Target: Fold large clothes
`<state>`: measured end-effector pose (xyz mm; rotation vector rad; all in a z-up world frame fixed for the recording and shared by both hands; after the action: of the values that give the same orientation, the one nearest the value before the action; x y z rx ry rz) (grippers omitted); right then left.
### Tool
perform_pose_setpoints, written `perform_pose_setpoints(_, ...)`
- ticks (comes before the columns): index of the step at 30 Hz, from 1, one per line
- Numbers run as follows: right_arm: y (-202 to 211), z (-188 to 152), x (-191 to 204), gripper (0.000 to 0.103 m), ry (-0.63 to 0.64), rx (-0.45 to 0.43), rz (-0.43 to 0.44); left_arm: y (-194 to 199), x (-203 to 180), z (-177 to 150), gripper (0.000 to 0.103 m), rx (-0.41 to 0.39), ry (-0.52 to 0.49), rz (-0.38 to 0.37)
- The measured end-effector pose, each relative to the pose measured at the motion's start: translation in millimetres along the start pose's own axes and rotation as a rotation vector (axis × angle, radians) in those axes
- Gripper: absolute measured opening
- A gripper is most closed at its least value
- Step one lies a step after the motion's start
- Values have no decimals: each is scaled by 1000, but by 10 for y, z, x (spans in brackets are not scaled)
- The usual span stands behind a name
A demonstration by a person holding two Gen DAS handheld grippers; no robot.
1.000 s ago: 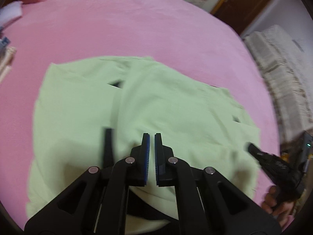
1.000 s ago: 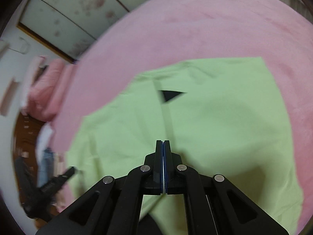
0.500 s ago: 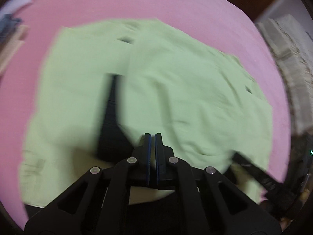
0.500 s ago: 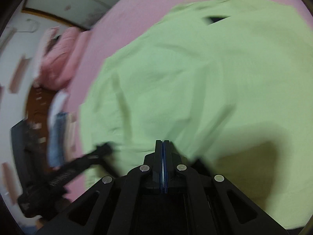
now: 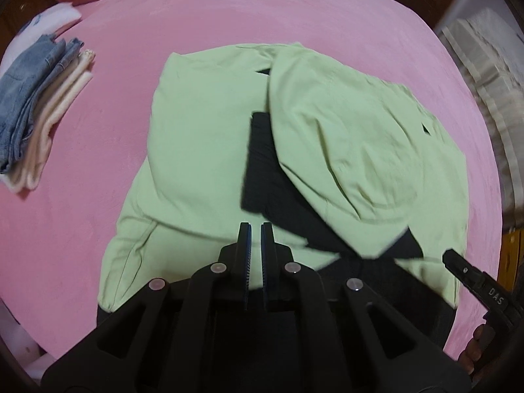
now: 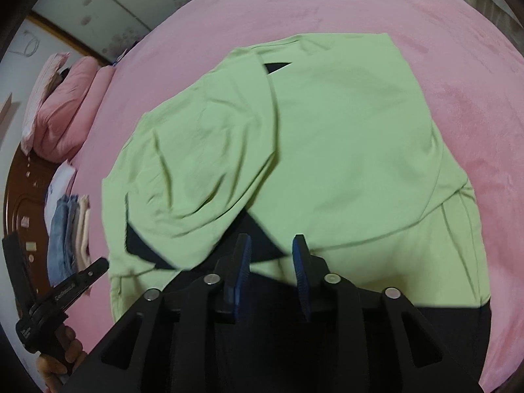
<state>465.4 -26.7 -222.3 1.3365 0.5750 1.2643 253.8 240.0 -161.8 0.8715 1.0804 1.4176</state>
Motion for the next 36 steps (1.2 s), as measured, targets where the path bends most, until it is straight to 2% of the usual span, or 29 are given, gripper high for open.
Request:
perform_pose_setpoints(1, 133, 54, 51, 41, 4, -3, 6, 66, -43, -36, 18, 5, -11, 0)
perform_pose_setpoints(2, 520, -6, -207, 52, 13, -12, 11, 114, -74, -83, 29, 10, -22, -2)
perform_pose_setpoints(3, 596, -79, -149, 60, 22, -25, 6, 146, -98, -118, 61, 15, -30, -5)
perform_pose_setpoints(4, 689, -135, -121, 76, 30, -35, -2, 193, -116, -176, 86, 23, -41, -14)
perform_pose_setpoints(5, 750, -204, -72, 87, 42, -47, -15, 240, -113, -230, 89, 27, -49, -26)
perform_pose_setpoints(11, 1127, -739, 114, 88, 81, -38, -81, 389, -13, -594, 88, 132, -51, -64)
perform_pose_setpoints(17, 1357, -1206, 143, 88, 47, -44, -70, 619, 41, -915, 89, 128, -73, -62)
perform_pose_setpoints(21, 1449, -1492, 96, 88, 7, -38, -47, 765, 57, -1133, 88, 117, -37, -84)
perform_pose_setpoints(28, 1637, -1911, -240, 88, -86, -51, 87, 973, 205, -1702, 88, 66, 92, -77)
perform_pose_setpoints(33, 1942, -2276, -714, 89, -172, -95, 130, 1109, 425, -2223, 89, 88, 148, -87)
perform_pose_setpoints(36, 2078, -2502, -971, 92, -163, -91, 107, 1189, 674, -2570, 89, 102, 225, -57)
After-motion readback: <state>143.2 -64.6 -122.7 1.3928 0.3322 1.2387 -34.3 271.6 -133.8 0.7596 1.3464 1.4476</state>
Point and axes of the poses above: each gripper's, at about its wrist camera, not at the fingertips, and y roughly against the way its jaws point, x to its left, z to its top, the point moved 3 cm from there along -y, roughly the way its jaws point, and after that the axes turned 6 degrees about -y, right-handed, at the moved point
